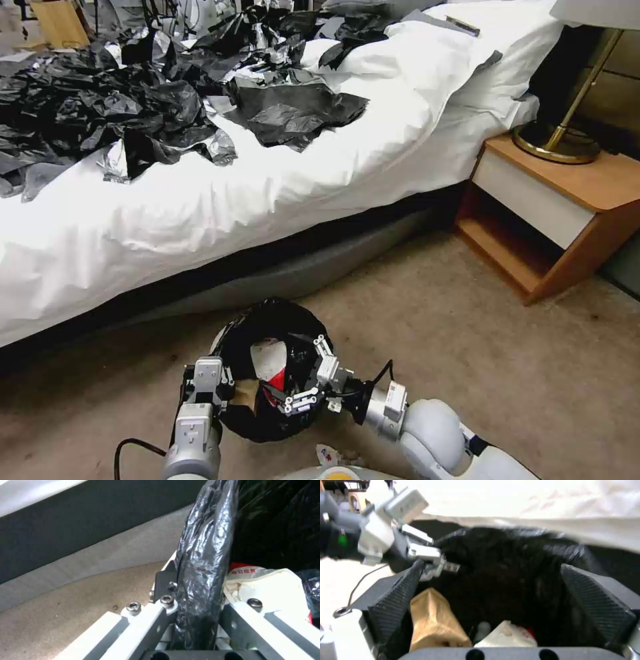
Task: Pick up the trash bin, then pick up the garbage from the floor and place it into the trash bin.
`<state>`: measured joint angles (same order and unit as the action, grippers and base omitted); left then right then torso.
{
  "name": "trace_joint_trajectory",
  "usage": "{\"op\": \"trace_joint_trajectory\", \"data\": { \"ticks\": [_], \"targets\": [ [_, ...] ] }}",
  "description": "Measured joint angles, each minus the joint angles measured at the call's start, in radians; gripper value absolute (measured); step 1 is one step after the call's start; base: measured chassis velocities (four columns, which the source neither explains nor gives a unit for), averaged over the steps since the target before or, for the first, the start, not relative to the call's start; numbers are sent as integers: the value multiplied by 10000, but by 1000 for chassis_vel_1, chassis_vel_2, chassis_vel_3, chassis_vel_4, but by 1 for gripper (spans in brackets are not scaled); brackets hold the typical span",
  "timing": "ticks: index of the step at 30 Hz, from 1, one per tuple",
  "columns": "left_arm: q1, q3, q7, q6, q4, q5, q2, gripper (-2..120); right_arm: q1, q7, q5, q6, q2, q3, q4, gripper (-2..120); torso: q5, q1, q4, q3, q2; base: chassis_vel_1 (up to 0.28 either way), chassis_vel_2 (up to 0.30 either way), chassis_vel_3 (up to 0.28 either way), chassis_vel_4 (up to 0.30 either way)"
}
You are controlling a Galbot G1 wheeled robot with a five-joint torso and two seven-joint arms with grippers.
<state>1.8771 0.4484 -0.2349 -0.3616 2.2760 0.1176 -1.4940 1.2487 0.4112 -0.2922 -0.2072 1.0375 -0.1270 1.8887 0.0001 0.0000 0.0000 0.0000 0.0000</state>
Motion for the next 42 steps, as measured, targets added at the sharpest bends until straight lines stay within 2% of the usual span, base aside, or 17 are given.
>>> {"op": "trace_joint_trajectory", "data": {
  "ticks": [10,13,14,18,21,22,25,29,34,42],
  "targets": [
    [-23,-10,2,0,-35,11,5,1,226,-543,-366,-75,-458,398,997,100,0,0,0,0,0,0,0,0,0],
    [-37,138,2,2,-82,-76,60,1,490,-1058,-444,-174,-477,870,2042,100,-1,0,0,0,0,0,0,0,0],
    [-37,138,2,2,-82,-76,60,1,490,-1058,-444,-174,-477,870,2042,100,-1,0,0,0,0,0,0,0,0],
    [-70,232,2,9,-220,-195,94,1,978,-1895,-196,-187,-88,1584,3004,100,-4,0,3,0,0,0,0,0,0],
    [-78,283,34,59,-242,-308,113,1,2195,-2625,654,-525,877,2603,3464,100,-2,0,-1,0,0,0,0,0,0],
    [-78,283,34,59,-242,-308,113,1,2195,-2625,654,-525,877,2603,3464,100,-2,0,-1,0,0,0,0,0,0],
    [-116,318,69,78,-243,-414,173,1,3587,-3379,1324,-1152,1795,3207,3366,100,-3,0,-3,-1,0,0,0,0,0],
    [-176,323,77,79,-227,-500,188,1,4388,-3770,1644,-1753,2340,3511,2840,100,-2,0,-2,-1,0,0,0,0,0],
    [-162,337,48,78,-157,-552,209,1,4540,-3878,1741,-1981,2578,3597,2427,100,-2,0,0,-1,0,0,0,0,0],
    [-59,416,-12,80,-46,-613,202,1,4170,-3900,1741,-1824,2601,3472,2267,100,-1,1,1,0,0,0,0,0,0]
  ]
}}
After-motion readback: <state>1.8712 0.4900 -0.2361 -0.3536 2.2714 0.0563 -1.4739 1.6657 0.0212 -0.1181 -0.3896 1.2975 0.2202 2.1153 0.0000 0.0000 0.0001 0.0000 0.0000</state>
